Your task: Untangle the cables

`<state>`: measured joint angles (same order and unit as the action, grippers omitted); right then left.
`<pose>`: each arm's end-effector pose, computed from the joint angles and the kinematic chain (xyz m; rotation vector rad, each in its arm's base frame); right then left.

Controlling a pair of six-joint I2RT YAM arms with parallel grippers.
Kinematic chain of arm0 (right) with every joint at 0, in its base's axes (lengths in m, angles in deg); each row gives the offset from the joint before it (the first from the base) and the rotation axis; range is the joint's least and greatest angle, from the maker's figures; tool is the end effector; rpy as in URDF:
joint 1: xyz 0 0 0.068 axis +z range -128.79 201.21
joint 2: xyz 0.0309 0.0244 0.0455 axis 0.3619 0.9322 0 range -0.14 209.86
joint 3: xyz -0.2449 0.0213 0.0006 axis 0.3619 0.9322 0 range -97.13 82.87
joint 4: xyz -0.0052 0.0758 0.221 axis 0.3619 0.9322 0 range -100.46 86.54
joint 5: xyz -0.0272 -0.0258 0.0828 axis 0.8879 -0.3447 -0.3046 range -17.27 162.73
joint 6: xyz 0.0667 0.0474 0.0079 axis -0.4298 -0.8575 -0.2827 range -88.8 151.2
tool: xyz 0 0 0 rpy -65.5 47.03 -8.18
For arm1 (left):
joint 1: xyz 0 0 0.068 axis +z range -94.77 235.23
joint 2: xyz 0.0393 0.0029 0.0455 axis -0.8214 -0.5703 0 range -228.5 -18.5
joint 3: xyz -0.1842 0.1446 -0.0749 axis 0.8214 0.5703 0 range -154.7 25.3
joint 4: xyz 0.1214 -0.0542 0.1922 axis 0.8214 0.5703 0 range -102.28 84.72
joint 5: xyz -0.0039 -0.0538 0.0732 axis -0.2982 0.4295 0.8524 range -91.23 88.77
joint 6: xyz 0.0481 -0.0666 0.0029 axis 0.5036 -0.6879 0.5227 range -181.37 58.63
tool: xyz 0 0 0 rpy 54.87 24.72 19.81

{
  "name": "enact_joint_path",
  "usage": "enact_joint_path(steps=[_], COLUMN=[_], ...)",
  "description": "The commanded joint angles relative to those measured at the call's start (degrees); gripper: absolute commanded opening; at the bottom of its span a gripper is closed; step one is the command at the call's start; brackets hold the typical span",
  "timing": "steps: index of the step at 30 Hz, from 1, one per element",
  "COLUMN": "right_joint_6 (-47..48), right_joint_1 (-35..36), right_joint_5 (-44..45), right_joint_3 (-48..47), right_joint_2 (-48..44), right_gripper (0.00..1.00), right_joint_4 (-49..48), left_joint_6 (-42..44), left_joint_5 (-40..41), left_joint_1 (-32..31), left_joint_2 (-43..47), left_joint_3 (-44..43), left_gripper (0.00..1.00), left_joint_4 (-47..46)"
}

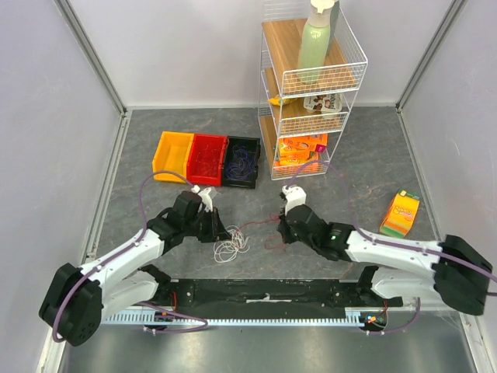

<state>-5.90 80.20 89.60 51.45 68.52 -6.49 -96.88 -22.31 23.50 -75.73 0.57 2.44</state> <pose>0.1460 0.2026 0.1570 -0.2859 2.2961 0.5498 0.1579 -0.1279 0.1436 0.1019 2.5577 -0.9493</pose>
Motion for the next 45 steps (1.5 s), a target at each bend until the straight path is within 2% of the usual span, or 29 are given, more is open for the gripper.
enact_joint_path(steps=[1,3,5,16,25,33,39,40,44,45], right_joint_6=[-0.4,0.8,2.1,9.0,15.9,19.7,18.5,18.4,17.6,17.1], right_joint_1=[-0.2,-0.3,-0.4,-0.8,-0.8,-0.7,-0.7,-0.7,-0.7,-0.7], right_joint_5=[7.7,10.7,14.9,33.4,44.7,46.2,42.0,40.8,33.6,31.8], right_joint_3=[-0.5,-2.1,-4.0,-14.6,-23.9,-30.5,-30.9,-30.9,-30.2,-29.8], right_joint_2=[-9.5,-13.5,-17.9,-36.7,-49.3,-50.2,-47.7,-46.8,-42.5,-41.5], right_gripper=[0.00,0.00,0.00,0.00,0.00,0.00,0.00,0.00,0.00,0.00], right_joint_4=[2.5,5.8,9.3,21.1,25.6,29.7,29.3,29.1,28.3,27.9], left_joint_6=[-1.0,-1.1,-1.2,-1.8,-0.8,-0.2,1.7,1.8,2.9,3.0], left_joint_5=[2.2,4.2,5.6,12.5,13.0,11.9,7.6,6.5,2.5,1.7], left_joint_1=[-0.3,-0.4,-0.3,-0.2,-0.4,-0.2,-0.2,-0.2,-0.3,-0.2], left_joint_2=[-2.0,-3.0,-3.4,1.2,0.9,0.5,0.0,0.2,4.7,6.5], left_joint_3=[-0.7,-1.0,-1.0,-1.5,-1.5,-2.4,-5.1,-5.6,-6.6,-7.0], left_gripper=[0.12,0.04,0.02,0.02,0.02,0.02,0.02,0.06,0.37,0.42], left_joint_4=[-1.8,-1.0,-1.0,2.3,2.3,1.5,1.7,1.6,-0.6,-1.4])
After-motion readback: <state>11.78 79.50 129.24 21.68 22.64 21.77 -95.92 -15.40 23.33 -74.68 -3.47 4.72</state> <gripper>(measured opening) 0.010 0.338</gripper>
